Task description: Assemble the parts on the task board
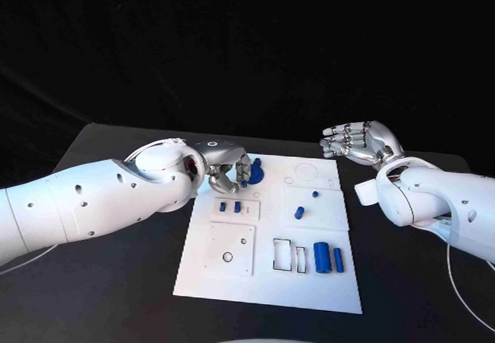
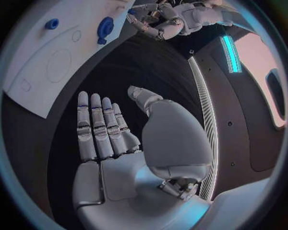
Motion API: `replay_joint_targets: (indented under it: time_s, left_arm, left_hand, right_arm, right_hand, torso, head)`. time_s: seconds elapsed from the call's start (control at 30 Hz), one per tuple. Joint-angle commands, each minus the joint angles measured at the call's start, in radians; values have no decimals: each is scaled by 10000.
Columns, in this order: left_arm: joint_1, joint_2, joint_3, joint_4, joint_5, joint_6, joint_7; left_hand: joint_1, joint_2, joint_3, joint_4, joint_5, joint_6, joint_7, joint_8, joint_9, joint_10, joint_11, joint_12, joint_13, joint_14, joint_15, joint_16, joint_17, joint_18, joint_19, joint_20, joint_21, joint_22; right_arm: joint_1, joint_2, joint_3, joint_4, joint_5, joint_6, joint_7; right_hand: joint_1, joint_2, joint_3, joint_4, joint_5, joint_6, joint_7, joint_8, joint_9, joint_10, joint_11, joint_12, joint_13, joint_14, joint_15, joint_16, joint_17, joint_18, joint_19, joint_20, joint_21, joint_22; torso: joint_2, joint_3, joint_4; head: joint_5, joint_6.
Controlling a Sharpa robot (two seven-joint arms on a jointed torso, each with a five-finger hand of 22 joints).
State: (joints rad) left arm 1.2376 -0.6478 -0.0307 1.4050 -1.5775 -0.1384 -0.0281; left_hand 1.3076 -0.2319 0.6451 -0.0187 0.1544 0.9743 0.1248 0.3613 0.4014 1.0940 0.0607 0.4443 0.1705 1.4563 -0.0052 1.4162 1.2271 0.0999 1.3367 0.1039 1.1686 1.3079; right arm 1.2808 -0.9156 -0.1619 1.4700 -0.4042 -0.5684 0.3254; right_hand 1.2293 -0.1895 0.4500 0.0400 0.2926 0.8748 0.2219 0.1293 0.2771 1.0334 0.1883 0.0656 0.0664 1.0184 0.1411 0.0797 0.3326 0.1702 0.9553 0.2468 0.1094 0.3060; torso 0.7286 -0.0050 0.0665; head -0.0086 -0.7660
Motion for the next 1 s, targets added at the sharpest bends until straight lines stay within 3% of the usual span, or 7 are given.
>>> replay_joint_targets:
  time_s: [0.03,0.5,1.0]
  left_arm:
    - [2,-137,17,105,282,168,-139]
    - [-3,-458,17,85,343,501,-286]
    - [-24,-256,3,-168,340,586,-251]
  left_hand:
    - [-88,-16,-87,-7,26,72,-25,-70,-3,69,-21,-77,-19,49,-21,17,-30,-50,37,-25,-9,701]
    - [-101,-34,-100,-15,14,72,-28,-83,0,78,-21,-105,-27,39,-20,5,-58,-45,23,-26,-37,691]
    - [-102,-40,-105,-23,-1,74,-33,-93,2,91,-23,-126,-31,29,-22,-5,-79,-42,13,-26,-54,685]
  right_arm:
    - [-13,2,1,-4,-130,173,67]
    - [-38,3,1,-28,-152,174,59]
    - [-41,14,1,-13,-161,170,63]
  right_hand:
    - [34,47,-38,-31,40,-58,175,58,-9,-55,-9,-15,-7,-1,61,-50,-9,116,31,52,-48,-8]
    - [40,49,-44,-34,40,-60,176,60,-13,-57,-9,-15,-8,0,61,-53,-12,116,35,52,-49,-23]
    - [40,49,-44,-34,40,-60,176,60,-13,-57,-9,-15,-8,0,61,-53,-12,116,35,52,-49,-23]
  torso:
    - [11,-8,1]
    - [29,-6,-23]
    - [26,4,-26]
  head:
    - [14,-22]
    - [82,-31]
    - [79,-50]
